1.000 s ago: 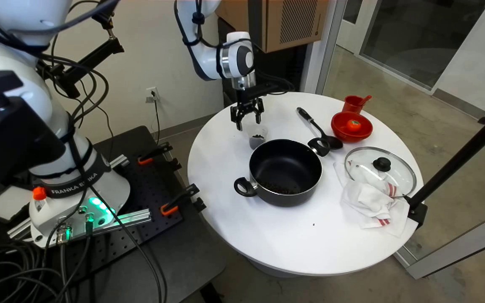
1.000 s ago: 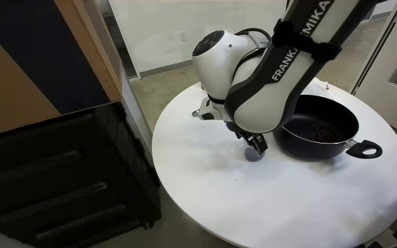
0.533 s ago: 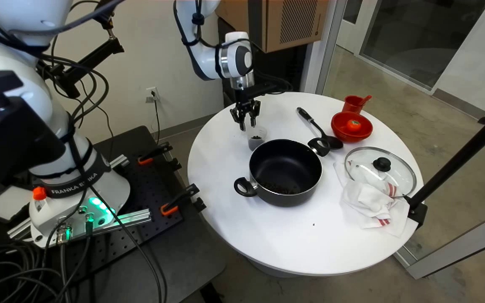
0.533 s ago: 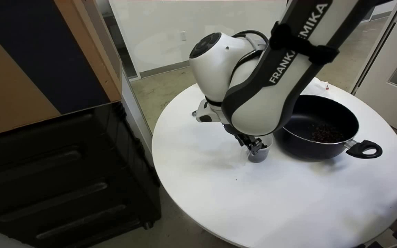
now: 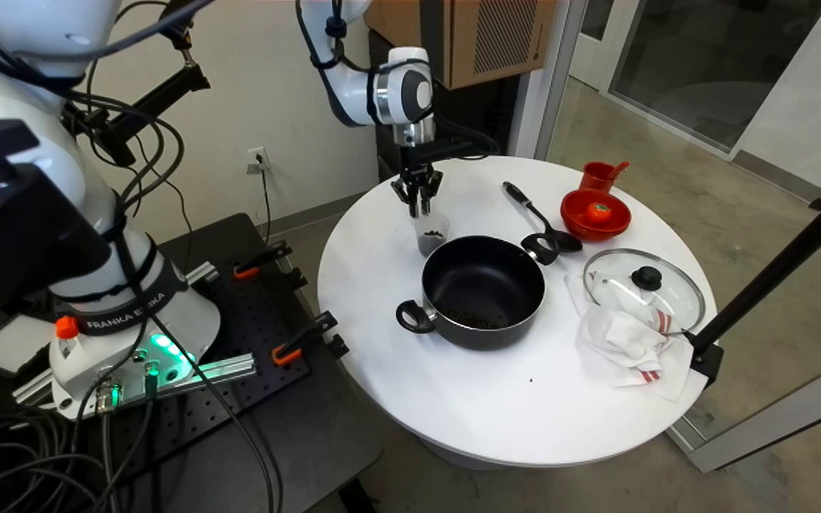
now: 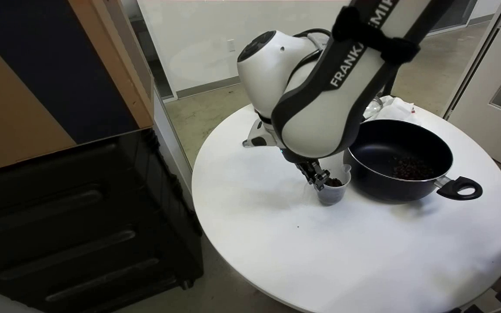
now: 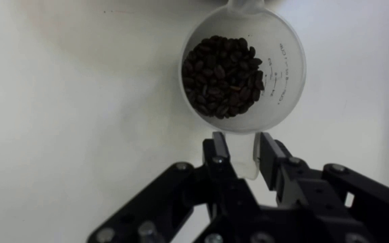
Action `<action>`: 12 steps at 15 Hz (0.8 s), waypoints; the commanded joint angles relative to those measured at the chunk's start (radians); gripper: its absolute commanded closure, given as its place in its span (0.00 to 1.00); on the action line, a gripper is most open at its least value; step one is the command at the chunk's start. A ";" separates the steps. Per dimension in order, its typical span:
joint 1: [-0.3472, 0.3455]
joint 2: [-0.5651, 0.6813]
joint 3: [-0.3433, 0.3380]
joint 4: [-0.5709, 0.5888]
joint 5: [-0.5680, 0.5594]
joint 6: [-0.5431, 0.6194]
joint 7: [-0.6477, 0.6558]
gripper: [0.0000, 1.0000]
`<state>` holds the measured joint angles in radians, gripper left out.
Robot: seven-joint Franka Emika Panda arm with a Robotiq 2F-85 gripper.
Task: Pick the jar and pour the beans into the pot
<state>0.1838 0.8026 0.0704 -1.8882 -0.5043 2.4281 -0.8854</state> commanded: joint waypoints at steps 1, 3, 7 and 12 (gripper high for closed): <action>-0.074 -0.098 0.059 0.016 0.098 -0.125 -0.037 0.93; -0.118 -0.154 0.082 0.039 0.162 -0.190 -0.070 0.93; -0.196 -0.252 0.103 0.086 0.272 -0.304 -0.182 0.93; -0.318 -0.335 0.122 0.076 0.481 -0.379 -0.486 0.93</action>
<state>-0.0697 0.5052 0.1747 -1.8033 -0.1367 2.1105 -1.2152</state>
